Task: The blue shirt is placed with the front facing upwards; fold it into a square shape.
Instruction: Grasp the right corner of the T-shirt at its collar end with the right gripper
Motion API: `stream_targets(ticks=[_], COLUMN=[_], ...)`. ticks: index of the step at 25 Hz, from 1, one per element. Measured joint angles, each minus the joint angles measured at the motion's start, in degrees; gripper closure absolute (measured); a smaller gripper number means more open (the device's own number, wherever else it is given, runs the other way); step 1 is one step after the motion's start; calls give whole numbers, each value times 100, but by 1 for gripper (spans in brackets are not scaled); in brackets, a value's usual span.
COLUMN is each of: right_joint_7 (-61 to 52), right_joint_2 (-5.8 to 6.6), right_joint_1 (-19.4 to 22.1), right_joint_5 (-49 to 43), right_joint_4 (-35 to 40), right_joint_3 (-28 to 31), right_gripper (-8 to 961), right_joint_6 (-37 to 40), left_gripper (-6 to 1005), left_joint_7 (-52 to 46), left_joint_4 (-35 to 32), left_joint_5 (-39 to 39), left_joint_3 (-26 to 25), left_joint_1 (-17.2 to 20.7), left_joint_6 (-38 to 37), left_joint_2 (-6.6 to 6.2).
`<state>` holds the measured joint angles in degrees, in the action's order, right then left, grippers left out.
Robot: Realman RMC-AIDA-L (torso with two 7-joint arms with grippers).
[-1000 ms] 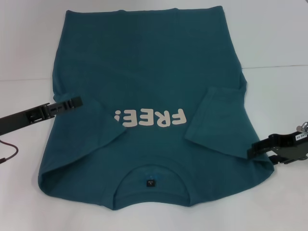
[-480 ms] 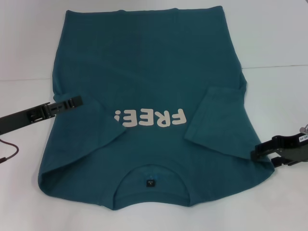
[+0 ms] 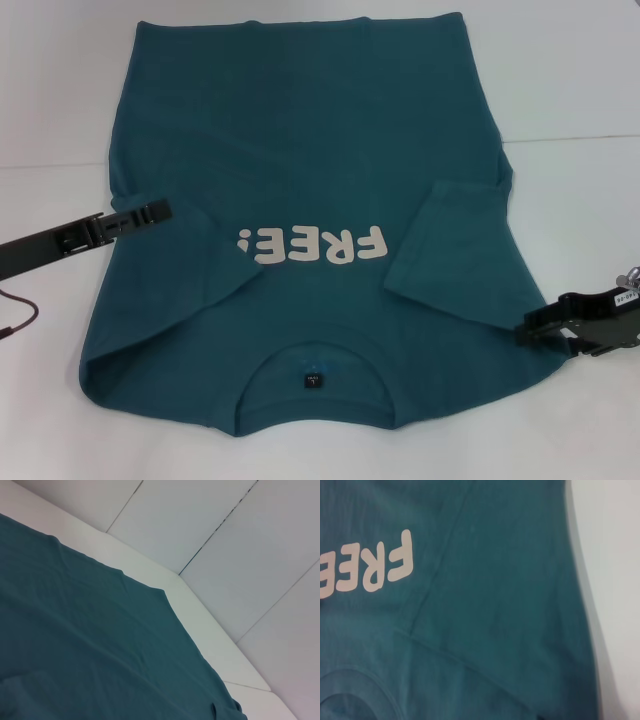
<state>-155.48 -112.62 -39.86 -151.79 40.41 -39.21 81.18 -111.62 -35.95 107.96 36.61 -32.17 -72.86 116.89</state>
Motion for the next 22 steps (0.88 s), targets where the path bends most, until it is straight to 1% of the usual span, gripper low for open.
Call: stream_targets(ticks=[4,6,11,17,22], right_joint_7=[0,0,-11,-73,-67], right_joint_2=[-2,-3,-10,-56,-60], right_joint_1=[-10,-18,-32,-39,-15], right_joint_5=[0,-3,-68,-246,-252], right_joint_4=[-9,-10,-6,41,99], right_joint_3=[1,0,-20,-74,-85], right_gripper=[206,314,426,560,767], right_joint_6=[-24,-37,-68,-142,-208], left_gripper=[127,126,126,126,127], left_joint_7=[0,3,7,9,9], left_joint_4=[0,0,0,0,0], left_joint_5=[-5,-5,-15,-23,-34], left_joint_3=[-3,-4,-5,-21,-25], left_joint_1=[0,0,0,1,8], left_joint_6=[0,0,0,0,0], left_joint_2=[0,0,0,0,9])
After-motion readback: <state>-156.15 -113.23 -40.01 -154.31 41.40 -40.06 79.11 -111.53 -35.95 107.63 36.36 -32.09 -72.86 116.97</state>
